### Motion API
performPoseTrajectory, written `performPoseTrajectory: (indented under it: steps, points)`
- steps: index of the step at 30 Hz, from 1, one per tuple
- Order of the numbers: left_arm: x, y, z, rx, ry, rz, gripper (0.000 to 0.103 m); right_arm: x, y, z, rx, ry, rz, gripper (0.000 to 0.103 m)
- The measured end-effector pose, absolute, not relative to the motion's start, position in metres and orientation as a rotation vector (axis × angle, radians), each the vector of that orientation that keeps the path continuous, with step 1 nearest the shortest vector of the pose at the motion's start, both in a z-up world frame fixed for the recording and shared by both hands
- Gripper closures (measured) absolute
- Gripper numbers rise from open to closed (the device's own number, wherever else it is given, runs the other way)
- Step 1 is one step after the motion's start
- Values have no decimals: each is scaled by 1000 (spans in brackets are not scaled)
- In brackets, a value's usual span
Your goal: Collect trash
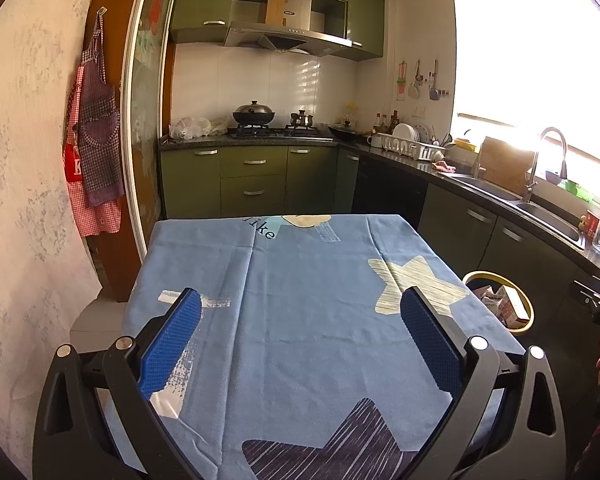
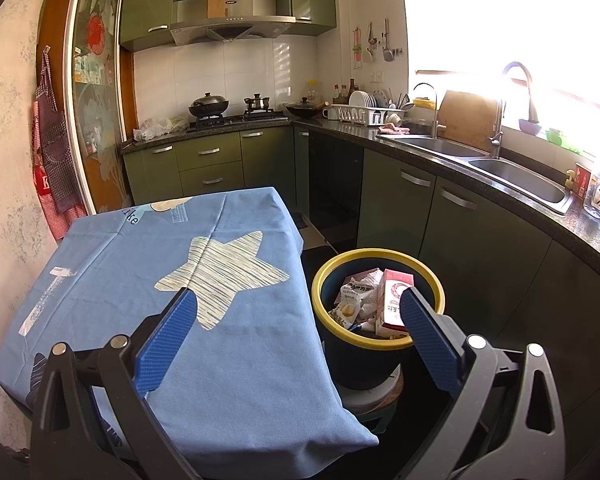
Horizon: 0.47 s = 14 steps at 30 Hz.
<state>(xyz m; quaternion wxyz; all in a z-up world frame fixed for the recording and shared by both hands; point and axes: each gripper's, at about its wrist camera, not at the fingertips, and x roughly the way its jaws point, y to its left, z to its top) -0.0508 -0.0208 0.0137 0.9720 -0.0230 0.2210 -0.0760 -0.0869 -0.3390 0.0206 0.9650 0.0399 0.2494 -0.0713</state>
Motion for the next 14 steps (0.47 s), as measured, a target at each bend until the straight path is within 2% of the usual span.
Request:
performPoseTrajectory:
  steps: [14]
  points:
    - [-5,-8,-2,-32,552,-117,5,-62,-338,15,87,548,-122,7]
